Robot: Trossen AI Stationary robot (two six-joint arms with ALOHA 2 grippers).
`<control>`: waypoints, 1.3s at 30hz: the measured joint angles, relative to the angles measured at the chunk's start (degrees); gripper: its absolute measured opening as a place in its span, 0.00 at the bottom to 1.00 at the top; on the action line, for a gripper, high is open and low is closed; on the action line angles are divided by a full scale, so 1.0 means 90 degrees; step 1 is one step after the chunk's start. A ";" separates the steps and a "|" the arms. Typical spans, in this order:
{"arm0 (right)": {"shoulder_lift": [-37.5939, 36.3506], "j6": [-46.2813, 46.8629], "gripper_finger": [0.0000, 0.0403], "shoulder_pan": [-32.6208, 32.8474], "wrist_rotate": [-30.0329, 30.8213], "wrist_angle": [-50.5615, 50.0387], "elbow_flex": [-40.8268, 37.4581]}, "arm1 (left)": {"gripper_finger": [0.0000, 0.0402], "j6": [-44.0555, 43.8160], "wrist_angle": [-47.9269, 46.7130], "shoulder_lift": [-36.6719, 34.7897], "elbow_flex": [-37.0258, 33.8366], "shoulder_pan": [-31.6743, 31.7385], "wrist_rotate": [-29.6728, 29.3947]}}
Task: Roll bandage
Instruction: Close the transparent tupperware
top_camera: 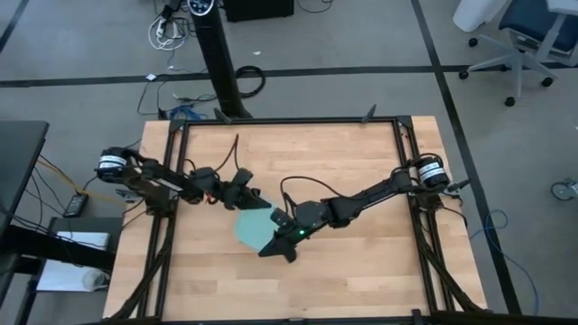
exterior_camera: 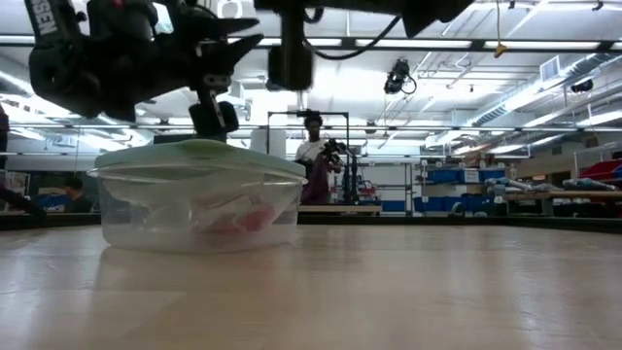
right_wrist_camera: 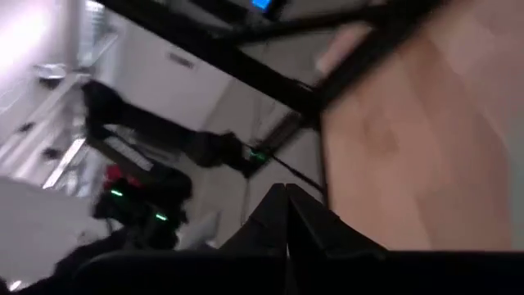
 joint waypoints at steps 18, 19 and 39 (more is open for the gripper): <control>0.0015 -0.0313 0.00 -0.0003 0.0405 0.0152 -0.0024 | 0.16 0.0214 0.0965 -0.0197 -0.0115 -0.0220 0.1245; 0.0014 -0.0344 0.00 -0.0045 0.0386 0.0099 -0.0024 | 0.16 0.0273 0.0967 -0.0197 -0.0064 -0.0335 0.1245; -0.0951 -0.2142 0.00 -0.1317 0.0369 -0.3688 -0.0022 | 0.16 -0.0498 -0.0986 -0.0233 0.1150 -0.2081 -0.0053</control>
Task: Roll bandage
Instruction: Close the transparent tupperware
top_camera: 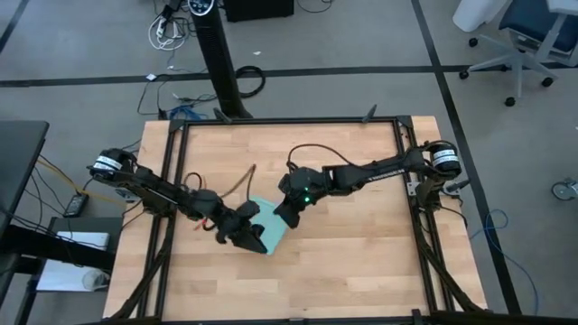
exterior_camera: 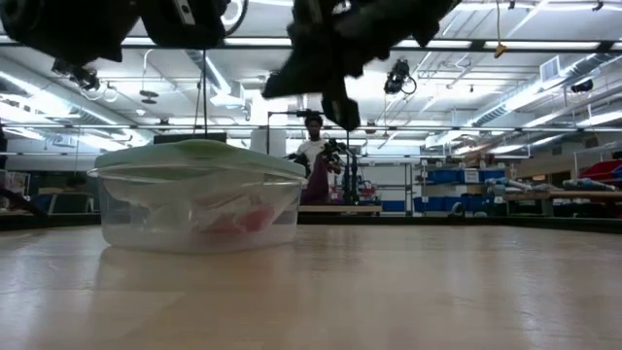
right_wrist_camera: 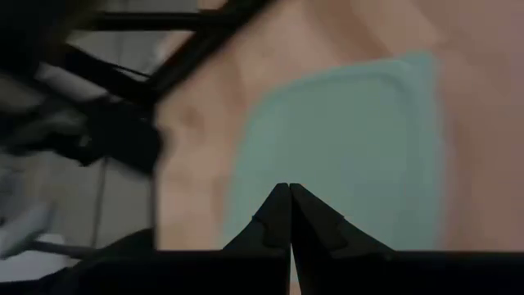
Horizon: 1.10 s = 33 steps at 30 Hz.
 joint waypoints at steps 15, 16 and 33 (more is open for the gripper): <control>0.0016 0.0174 0.00 -0.0783 -0.0467 0.1874 -0.1250 | 0.16 -0.0781 0.0192 0.1286 0.0353 -0.0209 -0.0510; 0.0016 0.0174 0.00 -0.0783 -0.0475 0.1970 -0.1304 | 0.16 -0.0948 0.0550 0.1500 0.0363 -0.0207 -0.0499; 0.0021 0.0243 0.00 -0.0755 -0.0488 0.2708 -0.1901 | 0.16 -0.1814 0.2004 0.2453 0.0844 -0.0034 0.0135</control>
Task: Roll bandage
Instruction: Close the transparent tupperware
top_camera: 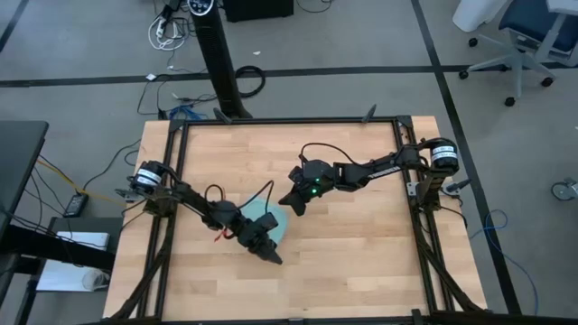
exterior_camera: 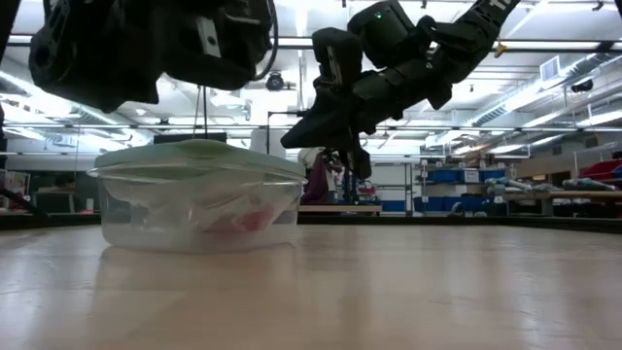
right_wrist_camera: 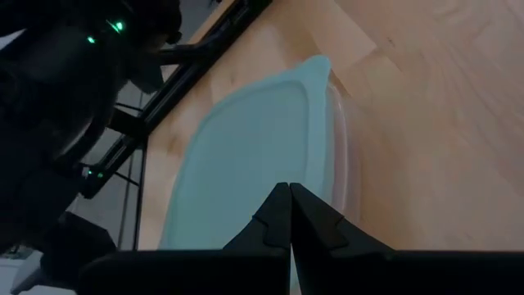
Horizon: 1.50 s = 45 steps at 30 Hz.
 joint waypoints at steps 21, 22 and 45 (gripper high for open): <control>-0.0084 0.0206 0.00 0.0107 -0.0100 0.0544 -0.0010 | 0.16 0.0005 -0.0233 -0.0499 0.0109 0.0091 0.0570; -0.0114 0.0206 0.00 0.0115 -0.0100 0.0530 -0.0010 | 0.16 0.0010 -0.0217 -0.0565 0.0093 0.0119 0.0665; -0.0506 -0.0992 0.00 0.0766 0.1664 -0.0311 0.0005 | 0.16 0.1863 -0.0661 -0.0744 -0.1314 0.1233 0.1403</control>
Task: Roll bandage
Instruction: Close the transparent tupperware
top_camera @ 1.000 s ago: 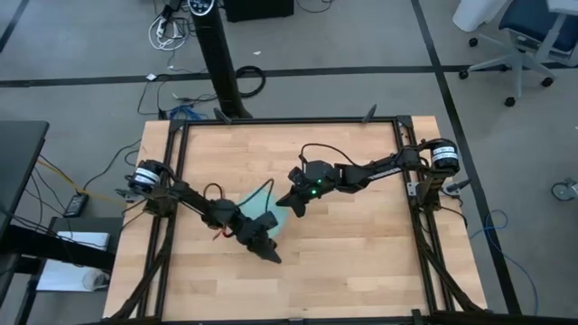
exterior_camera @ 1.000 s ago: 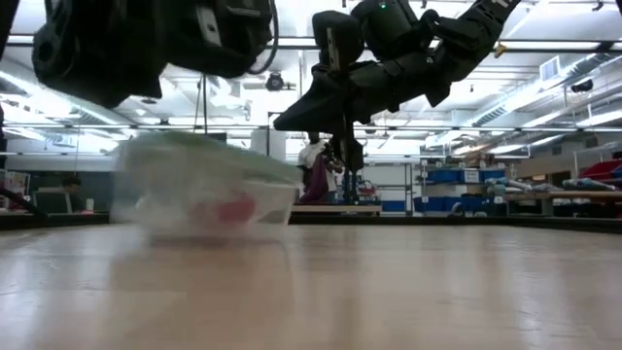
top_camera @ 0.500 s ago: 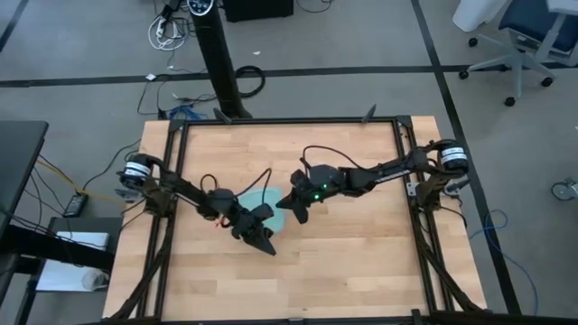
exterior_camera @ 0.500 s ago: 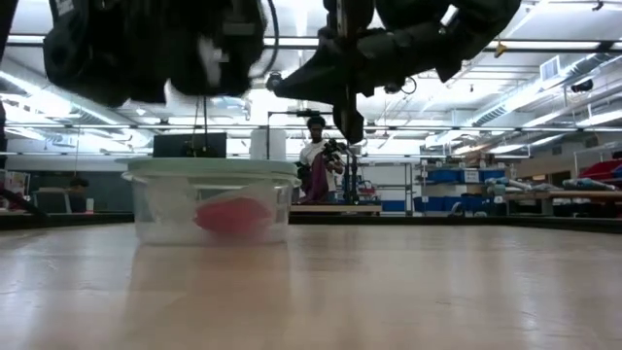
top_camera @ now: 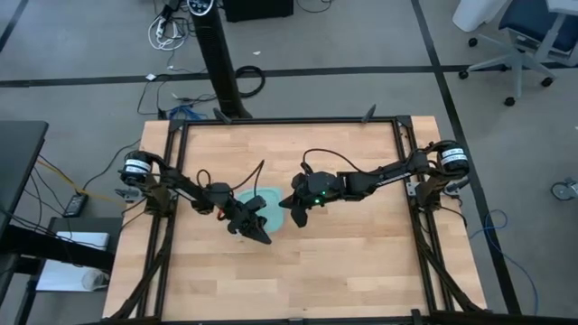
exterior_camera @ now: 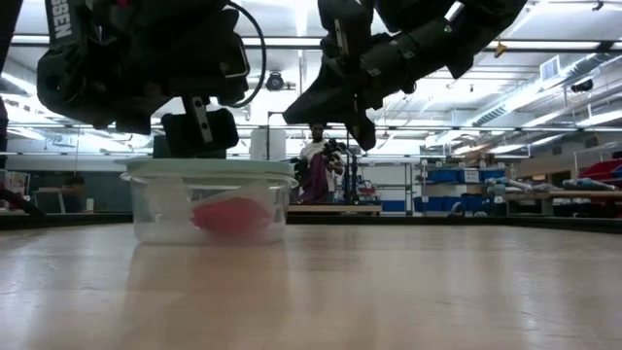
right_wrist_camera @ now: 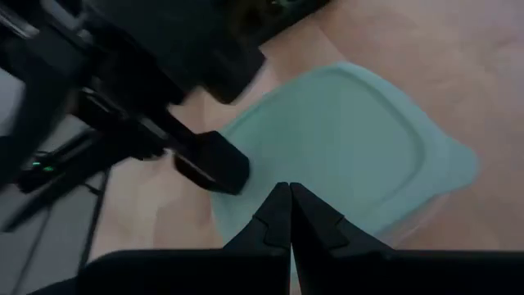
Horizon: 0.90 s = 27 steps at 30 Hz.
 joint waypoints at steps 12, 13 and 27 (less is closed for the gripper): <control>-0.0002 -0.0101 0.00 -0.0054 0.0915 -0.0360 0.0000 | 0.16 0.0823 -0.0724 -0.0052 0.0024 0.0307 0.0410; -0.0002 -0.0101 0.00 -0.0052 0.0986 -0.0394 0.0000 | 0.16 0.0823 -0.0723 -0.0050 0.0022 0.0344 0.0431; -0.0653 -0.1036 0.00 0.0189 0.1077 -0.1189 0.0000 | 0.16 0.1081 0.0558 -0.0018 0.1351 -0.0237 0.0833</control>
